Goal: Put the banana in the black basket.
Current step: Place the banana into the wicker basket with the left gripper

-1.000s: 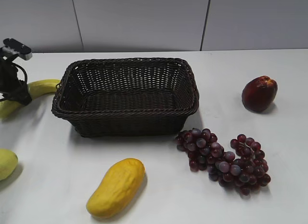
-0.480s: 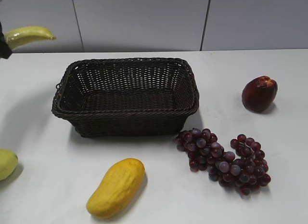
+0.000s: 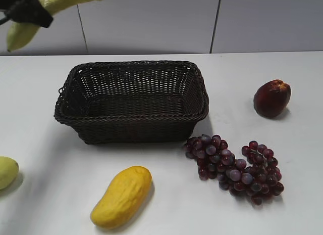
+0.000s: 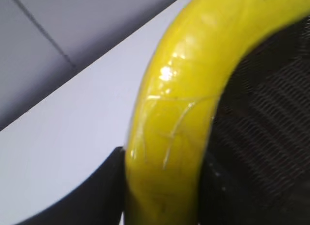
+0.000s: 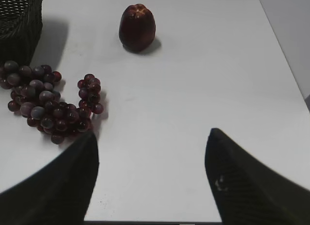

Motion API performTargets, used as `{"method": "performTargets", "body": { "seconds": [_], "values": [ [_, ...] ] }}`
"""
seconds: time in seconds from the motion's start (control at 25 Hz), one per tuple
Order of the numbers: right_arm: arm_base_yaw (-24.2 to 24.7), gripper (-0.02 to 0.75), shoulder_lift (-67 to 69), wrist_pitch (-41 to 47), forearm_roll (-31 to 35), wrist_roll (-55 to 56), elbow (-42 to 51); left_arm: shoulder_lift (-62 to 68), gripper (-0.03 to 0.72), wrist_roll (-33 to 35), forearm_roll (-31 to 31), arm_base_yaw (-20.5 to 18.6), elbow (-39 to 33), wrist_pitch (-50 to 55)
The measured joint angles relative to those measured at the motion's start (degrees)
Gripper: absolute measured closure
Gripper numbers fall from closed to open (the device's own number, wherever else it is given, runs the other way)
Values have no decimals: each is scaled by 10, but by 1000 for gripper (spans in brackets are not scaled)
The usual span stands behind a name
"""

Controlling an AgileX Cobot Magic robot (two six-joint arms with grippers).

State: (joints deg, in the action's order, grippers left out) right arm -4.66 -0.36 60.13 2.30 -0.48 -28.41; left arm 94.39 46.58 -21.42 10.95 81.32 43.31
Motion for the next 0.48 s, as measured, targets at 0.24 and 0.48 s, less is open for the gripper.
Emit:
{"method": "performTargets", "body": {
  "seconds": [0.24, 0.48],
  "values": [
    [0, 187, 0, 0, 0, 0, 0, 30, 272, 0, -17, 106, 0, -24],
    [0, 187, 0, 0, 0, 0, 0, 98, 272, 0, -18, 152, 0, -41]
  ]
}}
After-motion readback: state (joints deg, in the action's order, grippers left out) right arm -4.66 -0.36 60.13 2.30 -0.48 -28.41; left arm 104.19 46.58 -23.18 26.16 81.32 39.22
